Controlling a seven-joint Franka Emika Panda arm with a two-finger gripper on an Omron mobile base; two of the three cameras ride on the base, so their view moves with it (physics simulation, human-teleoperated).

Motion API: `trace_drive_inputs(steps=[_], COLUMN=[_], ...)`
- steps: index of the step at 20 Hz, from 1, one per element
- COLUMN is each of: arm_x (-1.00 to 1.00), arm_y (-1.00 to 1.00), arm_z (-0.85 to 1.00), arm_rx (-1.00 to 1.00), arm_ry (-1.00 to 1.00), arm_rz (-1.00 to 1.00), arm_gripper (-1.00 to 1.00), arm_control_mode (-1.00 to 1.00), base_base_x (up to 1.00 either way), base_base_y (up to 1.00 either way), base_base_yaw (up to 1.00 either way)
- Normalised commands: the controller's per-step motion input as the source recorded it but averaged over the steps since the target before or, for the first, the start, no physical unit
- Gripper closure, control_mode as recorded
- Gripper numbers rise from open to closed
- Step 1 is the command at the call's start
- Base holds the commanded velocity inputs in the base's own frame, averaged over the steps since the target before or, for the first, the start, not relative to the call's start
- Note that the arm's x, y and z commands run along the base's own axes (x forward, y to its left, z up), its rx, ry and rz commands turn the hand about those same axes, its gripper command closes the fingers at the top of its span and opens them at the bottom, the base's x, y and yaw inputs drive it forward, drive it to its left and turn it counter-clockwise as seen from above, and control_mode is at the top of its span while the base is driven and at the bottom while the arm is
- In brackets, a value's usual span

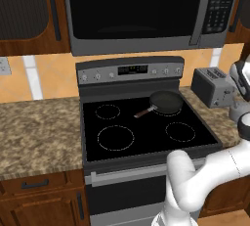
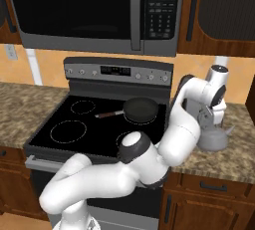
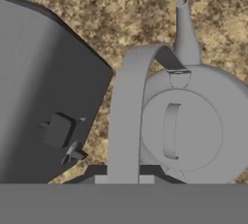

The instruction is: Pick the kettle from the counter and place it on a stove burner. Then turn the burner on.

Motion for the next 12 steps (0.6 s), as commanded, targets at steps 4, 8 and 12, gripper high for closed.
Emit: trace_drive_inputs(steps=[4, 8, 12], arm_x=[-0.23, -0.52, -0.77], arm_y=[0.00, 0.00, 0.00], arm_z=[0.00, 0.00, 0.18], arm_rx=[0.00, 0.01, 0.04], arm_ry=[-0.15, -0.27, -0.39], arm_rz=[0.00, 0.00, 0.00], arm_gripper=[1.00, 1.00, 1.00], arm_control_mode=[-1.00, -1.00, -1.00], base_base_x=[0.00, 0.00, 0.00], base_base_y=[0.00, 0.00, 0.00], base_base_yaw=[0.00, 0.00, 0.00])
